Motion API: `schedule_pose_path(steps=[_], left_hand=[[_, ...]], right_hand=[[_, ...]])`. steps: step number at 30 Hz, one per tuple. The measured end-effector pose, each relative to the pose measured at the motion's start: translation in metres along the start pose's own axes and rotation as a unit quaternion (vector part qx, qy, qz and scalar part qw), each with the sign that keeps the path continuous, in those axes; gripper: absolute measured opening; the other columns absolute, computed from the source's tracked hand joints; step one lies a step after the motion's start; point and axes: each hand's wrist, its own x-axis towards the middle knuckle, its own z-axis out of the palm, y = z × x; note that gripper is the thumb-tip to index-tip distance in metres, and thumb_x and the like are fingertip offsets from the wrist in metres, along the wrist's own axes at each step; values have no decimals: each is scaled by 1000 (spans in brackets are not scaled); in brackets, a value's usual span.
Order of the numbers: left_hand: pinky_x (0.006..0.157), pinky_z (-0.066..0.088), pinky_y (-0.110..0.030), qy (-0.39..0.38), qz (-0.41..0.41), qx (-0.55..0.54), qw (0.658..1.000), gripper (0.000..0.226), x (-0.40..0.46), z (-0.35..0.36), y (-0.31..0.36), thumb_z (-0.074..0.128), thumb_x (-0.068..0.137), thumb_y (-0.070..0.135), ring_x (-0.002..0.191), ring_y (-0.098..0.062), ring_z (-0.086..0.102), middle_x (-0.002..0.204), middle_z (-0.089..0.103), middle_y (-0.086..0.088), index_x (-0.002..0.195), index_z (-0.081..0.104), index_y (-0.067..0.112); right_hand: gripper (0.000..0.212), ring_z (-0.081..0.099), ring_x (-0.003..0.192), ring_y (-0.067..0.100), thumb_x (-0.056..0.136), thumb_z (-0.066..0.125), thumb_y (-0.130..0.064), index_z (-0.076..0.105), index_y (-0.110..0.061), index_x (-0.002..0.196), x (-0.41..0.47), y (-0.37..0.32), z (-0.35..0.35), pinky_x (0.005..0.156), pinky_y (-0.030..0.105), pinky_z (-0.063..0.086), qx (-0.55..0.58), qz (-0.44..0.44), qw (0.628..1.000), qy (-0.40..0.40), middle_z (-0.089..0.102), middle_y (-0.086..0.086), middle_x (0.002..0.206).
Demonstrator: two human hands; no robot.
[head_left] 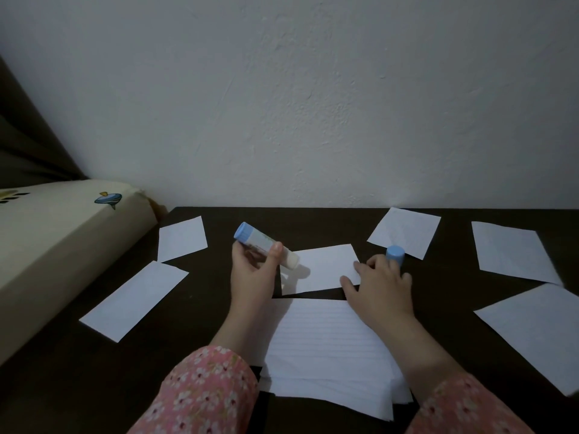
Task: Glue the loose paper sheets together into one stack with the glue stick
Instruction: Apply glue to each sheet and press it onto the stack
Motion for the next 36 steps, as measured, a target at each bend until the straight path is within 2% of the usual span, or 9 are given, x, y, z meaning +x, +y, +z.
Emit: schedule_pose_path(steps=[5, 7, 9, 11, 13, 21, 23, 27, 36], left_hand=[[82, 42, -22, -5, -1, -5, 1000, 53, 0, 3, 0, 64, 88, 28, 101, -4, 49, 106, 52, 14, 134, 40, 22], [80, 41, -21, -7, 1, -7, 1000, 50, 1, 4, -1, 65, 87, 28, 101, -4, 50, 102, 52, 17, 131, 41, 24], [77, 41, -20, -12, 1, -4, 1000, 44, 0, 3, -2, 65, 88, 29, 97, -2, 50, 101, 51, 18, 125, 42, 28], [71, 40, -15, -18, 4, -3, 1000, 41, 0, 3, -2, 65, 88, 28, 92, 1, 50, 100, 51, 19, 120, 40, 30], [71, 41, -15, -20, 4, -3, 1000, 41, 0, 3, -3, 65, 88, 28, 91, 2, 50, 100, 51, 20, 119, 39, 31], [89, 45, -28, -26, -4, -5, 1000, 56, -2, 8, -3, 65, 88, 28, 114, -11, 49, 112, 50, 12, 136, 37, 26], [92, 47, -30, -40, -9, -13, 999, 55, -4, 10, -3, 65, 88, 27, 116, -12, 50, 118, 52, 8, 136, 37, 26], [71, 43, -16, -97, -6, -24, 995, 52, -14, 20, -2, 64, 89, 25, 96, 1, 52, 110, 51, 18, 133, 38, 32], [63, 40, -13, -136, 97, 145, 975, 39, -17, 40, -1, 65, 89, 23, 87, -5, 56, 107, 56, 11, 122, 44, 29]], right_hand=[[49, 42, 108, 17, 83, 47, -69, 60, -24, 96, -3, -9, -3, 94, 36, 35, 10, 4, 1000, 8, 47, -3, 108], [41, 46, 102, 15, 86, 49, -62, 59, -23, 82, -3, -10, -3, 92, 36, 35, 71, -13, 997, 33, 48, -5, 98], [24, 47, 110, 15, 92, 48, -44, 62, -24, 96, -2, -6, -2, 96, 36, 33, 117, -43, 991, 37, 53, -5, 109], [34, 35, 128, 14, 95, 43, -33, 54, -31, 127, -2, 0, -1, 106, 41, 25, 76, -72, 994, -6, 43, -8, 140], [43, 27, 136, 15, 96, 40, -35, 44, -35, 139, -1, 4, 0, 110, 45, 19, 49, -74, 995, -39, 33, -13, 151], [55, 43, 113, 15, 85, 41, -70, 52, -36, 127, -5, -6, 1, 102, 41, 26, 3, -33, 999, 4, 51, -6, 116], [48, 46, 108, 14, 91, 38, -62, 55, -34, 126, -2, -3, 0, 101, 41, 28, 41, -29, 998, 29, 55, -6, 112], [38, 38, 114, 10, 97, 40, -29, 51, -42, 131, 3, 16, -2, 99, 36, 27, 62, -86, 994, 6, 46, -10, 118], [37, 31, 124, 15, 96, 41, -47, 50, -39, 130, -1, 11, 0, 99, 39, 27, 31, -49, 998, -14, 39, -4, 131]])
